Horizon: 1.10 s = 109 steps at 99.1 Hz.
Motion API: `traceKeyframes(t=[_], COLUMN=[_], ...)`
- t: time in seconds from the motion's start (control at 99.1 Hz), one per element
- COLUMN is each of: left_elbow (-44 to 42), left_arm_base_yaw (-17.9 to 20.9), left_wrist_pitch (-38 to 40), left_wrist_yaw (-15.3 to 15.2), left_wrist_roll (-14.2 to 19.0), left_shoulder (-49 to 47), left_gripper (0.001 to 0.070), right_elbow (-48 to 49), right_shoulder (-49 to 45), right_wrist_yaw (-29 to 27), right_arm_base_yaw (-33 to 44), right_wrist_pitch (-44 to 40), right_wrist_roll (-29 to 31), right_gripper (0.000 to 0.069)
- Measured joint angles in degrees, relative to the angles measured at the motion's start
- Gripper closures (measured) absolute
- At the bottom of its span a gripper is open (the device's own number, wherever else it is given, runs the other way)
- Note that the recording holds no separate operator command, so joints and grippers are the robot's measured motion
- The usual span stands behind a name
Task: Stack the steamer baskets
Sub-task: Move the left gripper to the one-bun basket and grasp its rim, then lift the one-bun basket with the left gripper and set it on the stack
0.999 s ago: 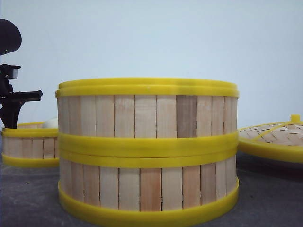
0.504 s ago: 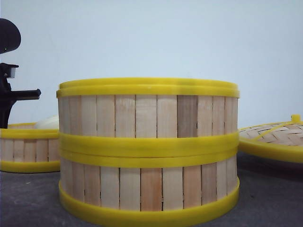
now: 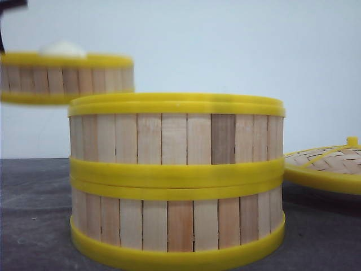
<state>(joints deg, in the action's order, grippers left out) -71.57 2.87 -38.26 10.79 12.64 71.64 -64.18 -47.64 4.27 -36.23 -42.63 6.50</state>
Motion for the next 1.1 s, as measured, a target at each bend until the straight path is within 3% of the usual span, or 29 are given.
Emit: traceKeyframes(t=[0.212,0.454,0.615,0.868,1.1], left_elbow=[-0.07,-0.42,-0.39,-0.39,-0.39], left_arm_base_yaw=[-0.44,-4.28,-9.84,-19.96,-28.0], left_wrist_pitch=[-5.33,-12.74,-15.1,-11.67,-8.57], left_wrist_yaw=[4.66,8.92,8.79,7.76,2.4], left_wrist_roll=[-0.26,-1.53,-3.23,-3.87,-4.44], left_shoulder=[-11.43,-19.21,-18.34,-15.98,-9.62], left_gripper=[0.0686,0.0686,0.0686,0.0686,0.0686], right_elbow=[0.0,0.0,0.0,0.0,0.0], right_shoulder=[0.0,0.0,0.0,0.02,2.73], right_wrist_yaw=[0.0,0.07,0.13,0.13,0.13], right_arm_base_yaw=[0.0,0.0,0.0,0.0,0.0], right_wrist_pitch=[0.0,0.0,0.0,0.0,-0.04], right_wrist_roll=[0.0,0.0,0.0,0.02,0.85], right_gripper=[0.0365,0.0365,0.0365,0.0365,0.0365])
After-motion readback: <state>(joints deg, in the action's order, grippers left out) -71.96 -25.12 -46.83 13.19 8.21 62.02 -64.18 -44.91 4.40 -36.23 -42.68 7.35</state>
